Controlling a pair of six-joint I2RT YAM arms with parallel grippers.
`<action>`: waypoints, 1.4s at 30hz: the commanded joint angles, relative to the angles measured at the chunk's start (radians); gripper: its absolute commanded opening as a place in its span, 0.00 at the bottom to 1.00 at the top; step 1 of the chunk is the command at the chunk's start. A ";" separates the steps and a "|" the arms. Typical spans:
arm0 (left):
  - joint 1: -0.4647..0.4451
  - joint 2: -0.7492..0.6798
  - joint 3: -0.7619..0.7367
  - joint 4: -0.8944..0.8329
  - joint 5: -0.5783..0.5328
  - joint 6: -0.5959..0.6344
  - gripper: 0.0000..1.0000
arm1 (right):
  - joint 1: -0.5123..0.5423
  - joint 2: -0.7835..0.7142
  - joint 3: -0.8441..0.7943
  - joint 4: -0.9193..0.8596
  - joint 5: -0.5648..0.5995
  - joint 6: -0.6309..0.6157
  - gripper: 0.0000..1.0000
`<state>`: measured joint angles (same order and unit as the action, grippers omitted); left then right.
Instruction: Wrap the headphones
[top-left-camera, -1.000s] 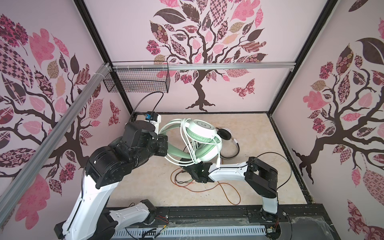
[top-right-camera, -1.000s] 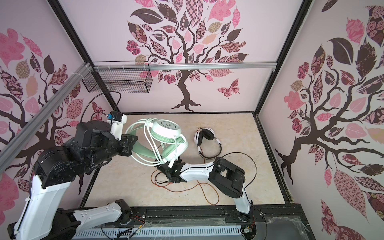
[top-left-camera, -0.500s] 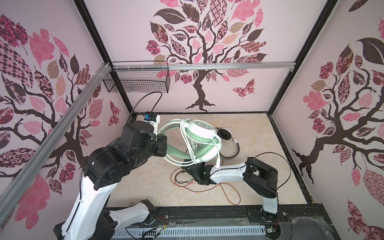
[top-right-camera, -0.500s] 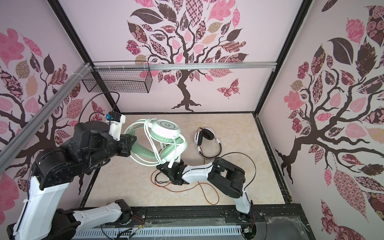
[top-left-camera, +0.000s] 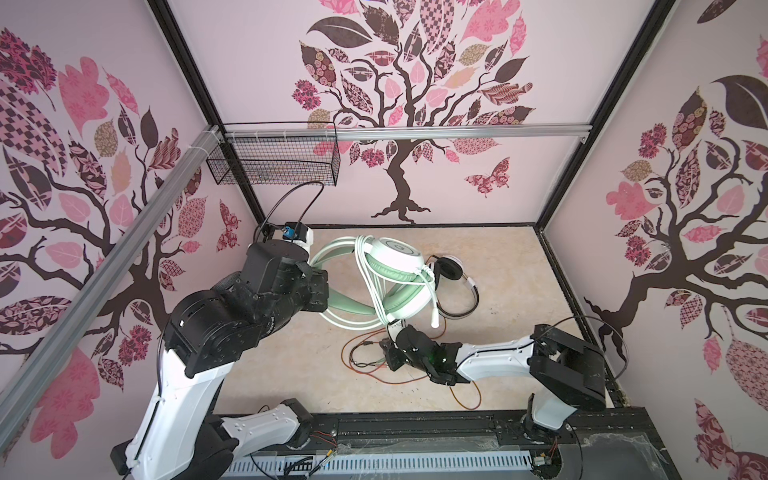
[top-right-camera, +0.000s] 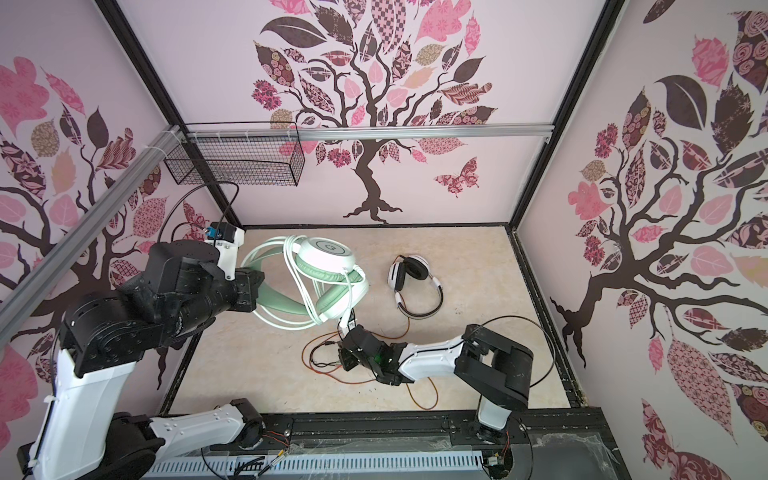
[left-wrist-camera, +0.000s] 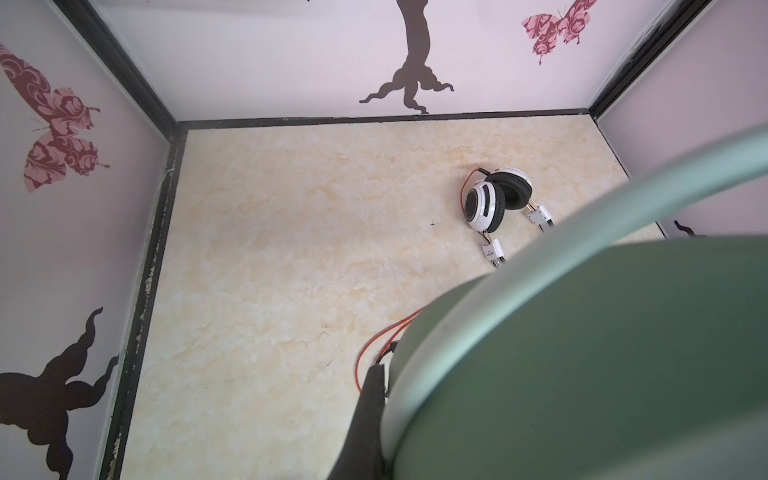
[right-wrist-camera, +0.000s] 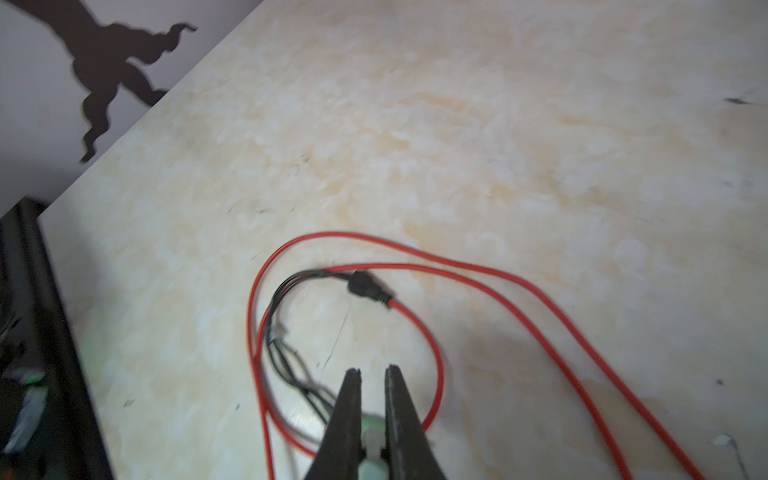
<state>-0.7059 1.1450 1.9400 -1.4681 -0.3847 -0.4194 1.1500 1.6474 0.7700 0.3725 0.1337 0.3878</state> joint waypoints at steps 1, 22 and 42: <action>0.000 -0.007 0.043 0.085 -0.038 -0.064 0.00 | 0.007 -0.098 -0.003 -0.146 -0.193 -0.135 0.00; 0.000 -0.010 0.008 0.078 -0.141 -0.051 0.00 | 0.092 -0.522 -0.140 -0.484 -0.109 -0.213 0.00; 0.000 0.007 -0.105 0.118 -0.160 -0.032 0.00 | 0.093 -0.672 -0.046 -0.651 -0.073 -0.295 0.00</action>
<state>-0.7059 1.1584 1.8492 -1.4445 -0.5472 -0.4210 1.2362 0.9810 0.6609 -0.2207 0.0380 0.1261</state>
